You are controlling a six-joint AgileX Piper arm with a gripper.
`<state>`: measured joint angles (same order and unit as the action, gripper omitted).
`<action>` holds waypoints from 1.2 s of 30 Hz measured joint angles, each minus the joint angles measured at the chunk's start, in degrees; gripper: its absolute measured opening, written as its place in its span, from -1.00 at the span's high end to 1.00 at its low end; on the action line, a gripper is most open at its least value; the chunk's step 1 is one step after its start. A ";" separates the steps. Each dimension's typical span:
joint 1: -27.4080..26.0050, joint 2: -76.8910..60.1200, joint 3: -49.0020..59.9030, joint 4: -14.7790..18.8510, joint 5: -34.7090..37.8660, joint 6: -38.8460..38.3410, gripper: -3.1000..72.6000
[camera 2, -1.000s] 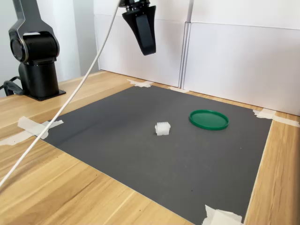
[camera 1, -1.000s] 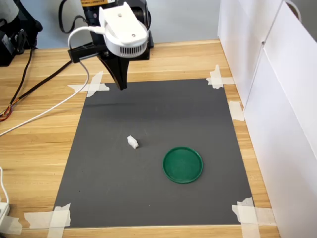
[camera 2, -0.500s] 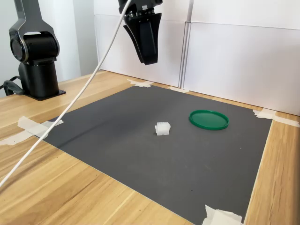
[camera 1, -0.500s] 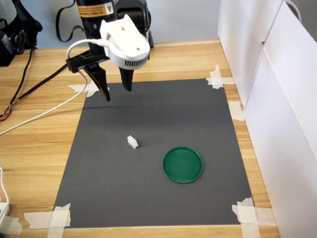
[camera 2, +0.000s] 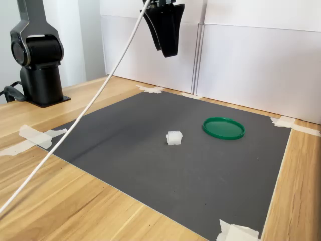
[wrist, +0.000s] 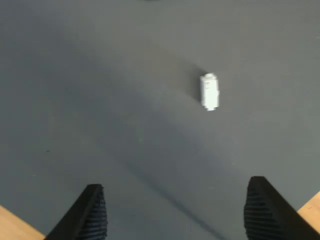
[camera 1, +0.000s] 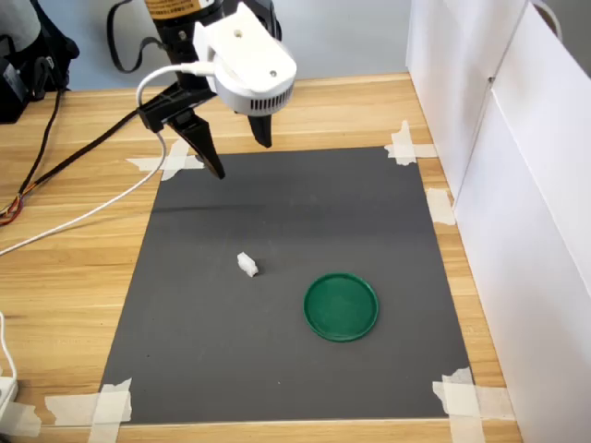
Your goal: Grasp a white terminal and put it in the green lid.
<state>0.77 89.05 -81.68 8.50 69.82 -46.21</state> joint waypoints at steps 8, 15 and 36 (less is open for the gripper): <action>0.00 3.92 -0.67 -2.58 -0.64 -3.08 -0.87; 0.00 4.76 2.59 -4.72 -6.28 -7.12 -0.87; 0.00 11.82 9.99 -4.55 -17.67 -7.17 -0.86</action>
<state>0.77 100.87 -71.69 3.95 52.14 -53.38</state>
